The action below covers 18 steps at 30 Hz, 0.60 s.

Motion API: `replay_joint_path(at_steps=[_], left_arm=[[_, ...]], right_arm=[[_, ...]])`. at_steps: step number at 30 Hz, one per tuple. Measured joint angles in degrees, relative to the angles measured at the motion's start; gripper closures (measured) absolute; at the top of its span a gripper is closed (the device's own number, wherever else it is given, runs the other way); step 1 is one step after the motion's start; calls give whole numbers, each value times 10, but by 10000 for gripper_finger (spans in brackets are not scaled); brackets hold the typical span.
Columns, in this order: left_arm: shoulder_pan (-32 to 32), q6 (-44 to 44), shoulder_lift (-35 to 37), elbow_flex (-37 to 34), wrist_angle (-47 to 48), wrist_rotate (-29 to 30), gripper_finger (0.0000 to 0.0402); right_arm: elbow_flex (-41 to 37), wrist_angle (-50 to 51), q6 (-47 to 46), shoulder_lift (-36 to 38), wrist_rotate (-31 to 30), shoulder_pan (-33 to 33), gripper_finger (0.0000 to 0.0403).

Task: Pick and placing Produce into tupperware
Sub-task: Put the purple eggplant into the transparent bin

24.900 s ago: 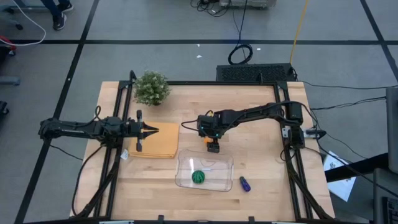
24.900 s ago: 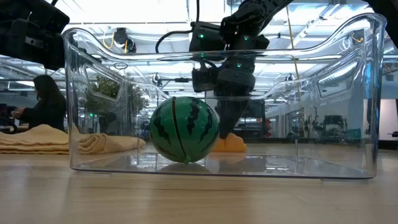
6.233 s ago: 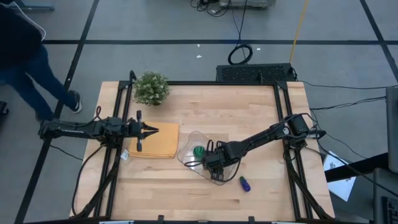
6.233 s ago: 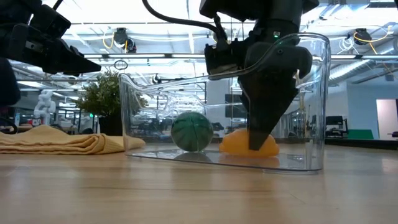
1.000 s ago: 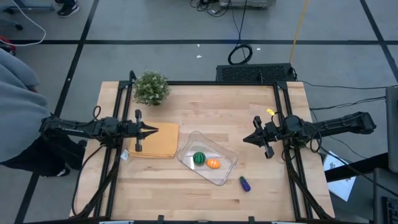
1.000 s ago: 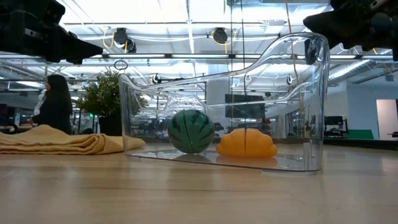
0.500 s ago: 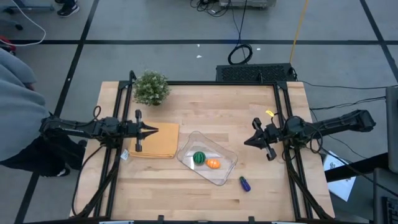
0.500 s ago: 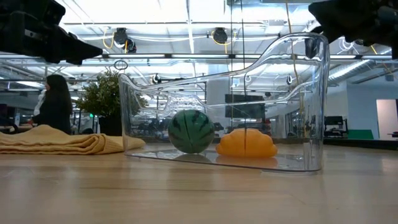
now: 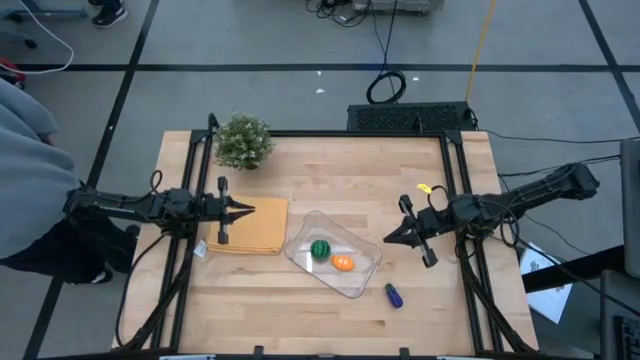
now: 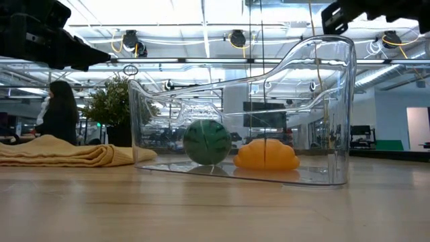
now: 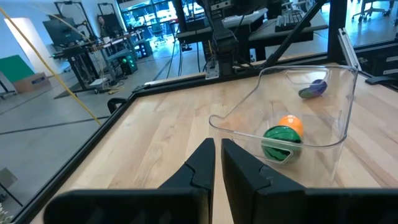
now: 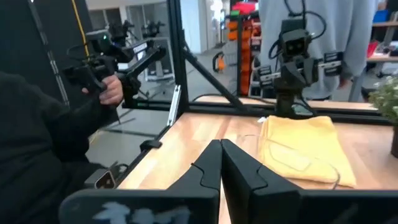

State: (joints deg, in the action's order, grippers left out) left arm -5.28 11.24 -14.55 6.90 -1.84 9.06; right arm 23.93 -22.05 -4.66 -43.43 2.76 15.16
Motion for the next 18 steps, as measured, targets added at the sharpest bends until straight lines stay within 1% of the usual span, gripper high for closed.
replay_joint_path(at_steps=[7, 9, 12, 15, 18], left_arm=[[0, -2, 0, 0, 3, 0, 369], [0, -2, 0, 0, 3, 0, 369], [0, -2, 0, 0, 4, 0, 369], [0, -2, 0, 0, 4, 0, 369], [0, -2, 0, 0, 4, 0, 369]], right_arm=[[15, 1, -2, -21, -2, 0, 403], [15, 1, -1, -21, -14, 0, 403], [15, -1, -6, -22, -17, 0, 403], [18, -1, -26, -22, -42, 0, 403], [25, 13, -32, -24, -47, 4, 403]])
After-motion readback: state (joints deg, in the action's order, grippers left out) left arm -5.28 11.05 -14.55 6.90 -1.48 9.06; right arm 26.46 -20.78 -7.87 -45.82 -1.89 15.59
